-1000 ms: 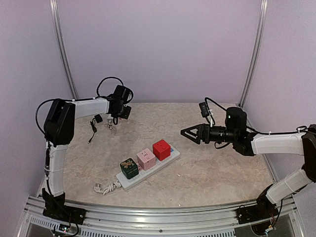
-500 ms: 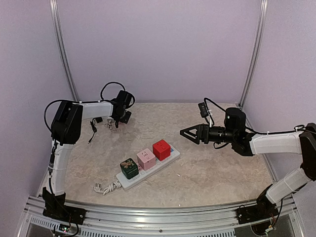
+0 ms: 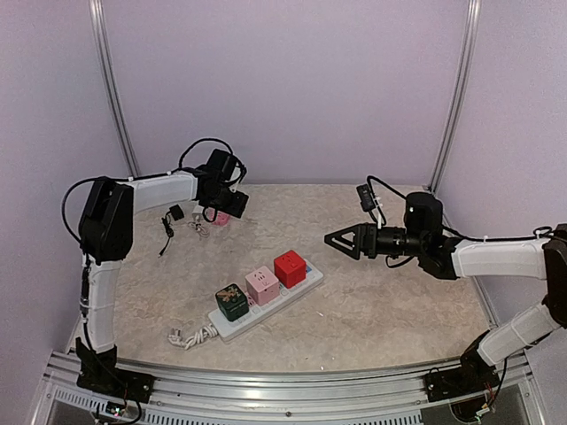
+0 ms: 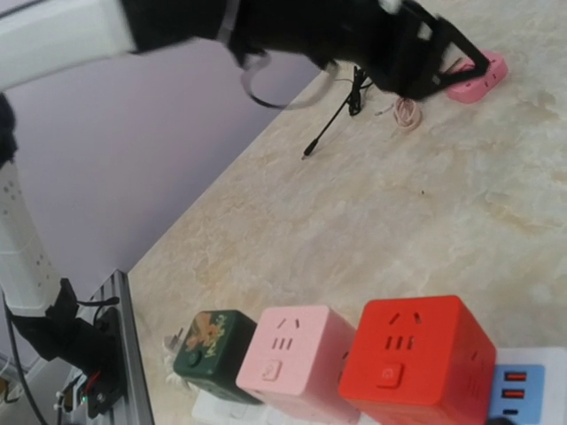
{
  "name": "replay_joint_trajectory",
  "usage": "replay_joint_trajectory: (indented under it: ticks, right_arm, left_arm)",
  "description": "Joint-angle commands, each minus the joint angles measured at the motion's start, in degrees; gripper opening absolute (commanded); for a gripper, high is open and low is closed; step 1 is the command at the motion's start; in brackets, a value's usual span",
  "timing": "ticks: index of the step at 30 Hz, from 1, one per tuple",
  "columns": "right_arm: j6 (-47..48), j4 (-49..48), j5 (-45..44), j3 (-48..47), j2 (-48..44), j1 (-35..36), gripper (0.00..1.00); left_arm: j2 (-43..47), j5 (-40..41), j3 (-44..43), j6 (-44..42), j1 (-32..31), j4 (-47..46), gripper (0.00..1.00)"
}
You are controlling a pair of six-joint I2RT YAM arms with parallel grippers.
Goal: Pull the plug off the socket
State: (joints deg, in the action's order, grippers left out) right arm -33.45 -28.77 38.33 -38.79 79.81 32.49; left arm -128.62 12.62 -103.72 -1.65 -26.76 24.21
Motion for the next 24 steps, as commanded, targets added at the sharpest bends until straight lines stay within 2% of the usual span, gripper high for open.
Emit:
replay_joint_trajectory:
  ticks: [1,5,11,18,24]
  right_arm:
    - [2.8,5.5,-1.3,-2.0,-2.6,-0.2,0.97]
    - [5.3,10.4,-3.0,-3.0,-3.5,-0.2,0.97]
    - [8.6,16.6,-4.1,-5.0,-2.5,0.1,0.96]
    - [12.3,23.3,-6.5,-8.4,-0.2,0.8,0.96]
    - [13.5,25.0,-5.8,-10.1,1.4,0.9,0.96]
  left_arm:
    - [8.8,-9.9,2.5,2.9,-1.1,1.4,0.72]
    - [18.0,-18.6,9.6,5.2,-1.6,-0.2,0.88]
    - [31.1,-25.7,24.3,4.5,-6.2,-1.4,0.98]
    - [41.4,-23.0,35.1,5.5,-16.0,4.2,0.99]
    - [45.9,-18.5,39.3,9.8,-21.5,13.0,0.99]
